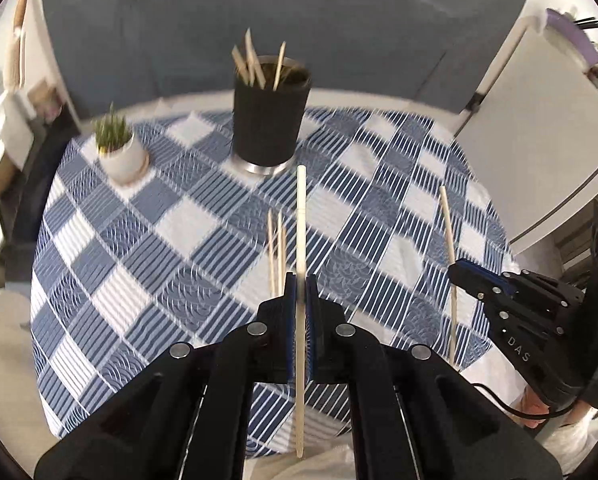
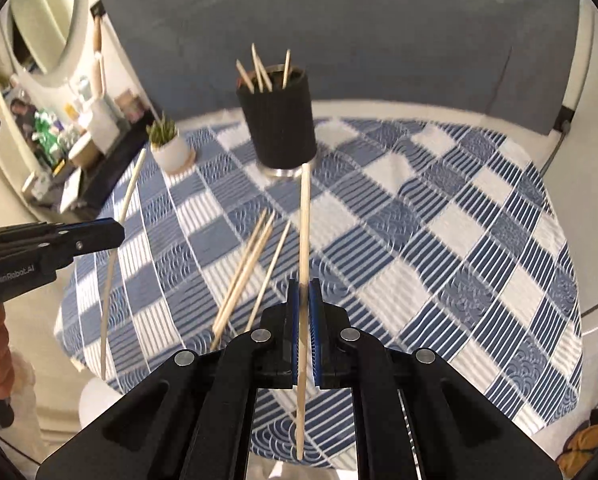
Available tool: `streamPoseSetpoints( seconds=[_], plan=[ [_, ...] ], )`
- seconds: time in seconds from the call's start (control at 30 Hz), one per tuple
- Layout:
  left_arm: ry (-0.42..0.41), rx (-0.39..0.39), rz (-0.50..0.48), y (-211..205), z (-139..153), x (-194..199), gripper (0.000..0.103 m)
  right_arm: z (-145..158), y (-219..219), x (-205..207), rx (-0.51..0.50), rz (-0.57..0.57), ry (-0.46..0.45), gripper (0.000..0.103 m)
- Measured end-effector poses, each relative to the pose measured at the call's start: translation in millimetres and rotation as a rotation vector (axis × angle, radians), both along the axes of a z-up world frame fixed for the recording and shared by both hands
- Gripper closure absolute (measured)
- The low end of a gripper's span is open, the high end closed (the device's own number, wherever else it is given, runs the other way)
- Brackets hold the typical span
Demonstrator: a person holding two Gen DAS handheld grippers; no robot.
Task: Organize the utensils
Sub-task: 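Lift both held sticks upright and carry them over the black cup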
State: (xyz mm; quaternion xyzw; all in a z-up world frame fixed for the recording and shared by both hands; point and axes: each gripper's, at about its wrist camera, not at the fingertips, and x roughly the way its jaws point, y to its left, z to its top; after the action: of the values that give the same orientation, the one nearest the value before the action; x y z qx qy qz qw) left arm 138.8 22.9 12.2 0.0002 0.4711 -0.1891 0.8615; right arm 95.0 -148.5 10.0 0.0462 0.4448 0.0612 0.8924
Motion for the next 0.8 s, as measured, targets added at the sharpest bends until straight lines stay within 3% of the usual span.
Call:
streamPoseSetpoints(
  seconds=[0.37, 0.63, 0.8],
  plan=[
    [-0.124, -0.011, -0.038, -27.7, 59.6, 40.8, 0.098, 65.0, -26.1, 43.0, 0.021, -0.012, -0.145, 0.098],
    [-0.212, 0.004, -0.028, -37.6, 92.9, 84.4, 0.098, 95.3, -25.2, 103.9, -0.029, 0.014, -0.222, 0.098],
    [-0.269, -0.015, -0.003, -34.6, 110.3, 112.2, 0.098, 104.1, -35.8, 135.9, 0.009, 0.010, -0.252, 0.098]
  ],
)
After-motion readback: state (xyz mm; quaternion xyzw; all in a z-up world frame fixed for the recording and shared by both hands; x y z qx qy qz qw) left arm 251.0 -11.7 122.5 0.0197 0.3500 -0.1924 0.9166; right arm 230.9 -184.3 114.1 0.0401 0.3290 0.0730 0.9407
